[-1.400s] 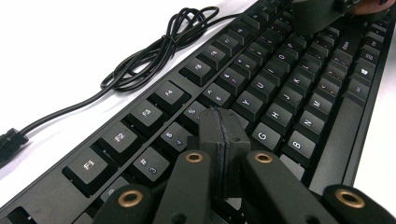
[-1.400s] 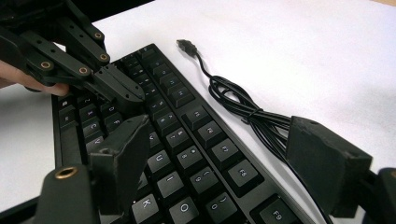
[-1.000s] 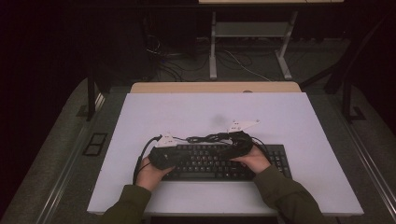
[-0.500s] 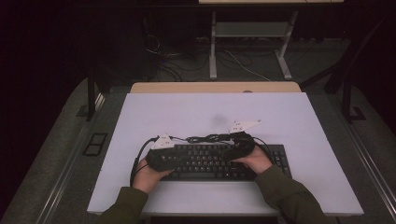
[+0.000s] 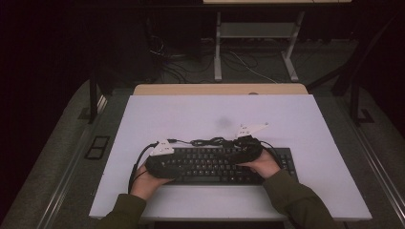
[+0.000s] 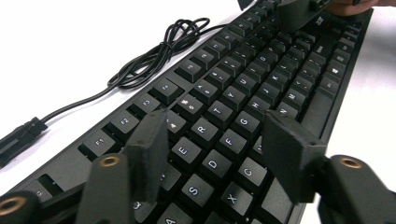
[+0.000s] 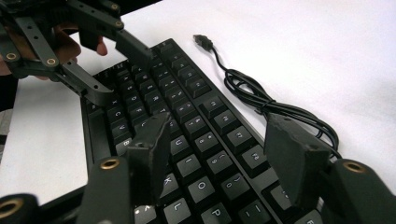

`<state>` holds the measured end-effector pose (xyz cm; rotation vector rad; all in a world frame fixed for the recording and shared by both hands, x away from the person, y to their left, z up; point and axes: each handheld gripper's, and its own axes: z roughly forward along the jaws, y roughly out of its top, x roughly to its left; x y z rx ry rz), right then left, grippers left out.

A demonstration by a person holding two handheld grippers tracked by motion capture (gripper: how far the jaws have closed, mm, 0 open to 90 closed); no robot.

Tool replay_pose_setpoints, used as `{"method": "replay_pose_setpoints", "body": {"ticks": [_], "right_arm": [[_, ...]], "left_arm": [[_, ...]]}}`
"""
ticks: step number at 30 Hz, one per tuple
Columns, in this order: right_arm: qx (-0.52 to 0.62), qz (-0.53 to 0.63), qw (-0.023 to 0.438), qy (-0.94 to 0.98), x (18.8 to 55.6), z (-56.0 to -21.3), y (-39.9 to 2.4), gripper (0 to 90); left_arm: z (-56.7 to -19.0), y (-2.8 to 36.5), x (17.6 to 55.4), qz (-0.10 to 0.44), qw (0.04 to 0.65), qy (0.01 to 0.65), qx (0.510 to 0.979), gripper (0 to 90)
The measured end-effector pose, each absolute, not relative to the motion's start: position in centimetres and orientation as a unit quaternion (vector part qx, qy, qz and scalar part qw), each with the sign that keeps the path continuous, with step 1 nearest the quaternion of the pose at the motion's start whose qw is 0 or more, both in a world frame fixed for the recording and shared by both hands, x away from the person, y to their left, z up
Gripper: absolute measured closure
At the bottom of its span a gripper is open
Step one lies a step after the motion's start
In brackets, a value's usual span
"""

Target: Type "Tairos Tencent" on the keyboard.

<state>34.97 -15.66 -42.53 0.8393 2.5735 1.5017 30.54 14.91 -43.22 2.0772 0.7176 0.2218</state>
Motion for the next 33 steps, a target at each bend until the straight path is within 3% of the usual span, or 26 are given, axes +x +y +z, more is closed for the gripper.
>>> {"method": "replay_pose_setpoints", "body": {"ticks": [8,23,33], "right_arm": [[0.261,0.484,0.015,0.835,34.91,-42.61,-15.75,51.0],[0.238,0.455,-0.005,0.858,34.7,-42.81,-15.48,87.5],[0.24,0.44,-0.006,0.866,34.77,-43.04,-15.51,89.3]], "left_arm": [[-43.39,15.04,30.51,0.093,0.446,0.292,0.841,32.8],[-43.6,15.09,30.56,0.099,0.445,0.296,0.839,22.9],[-43.64,15.18,30.58,0.1,0.445,0.299,0.838,21.2]]}}
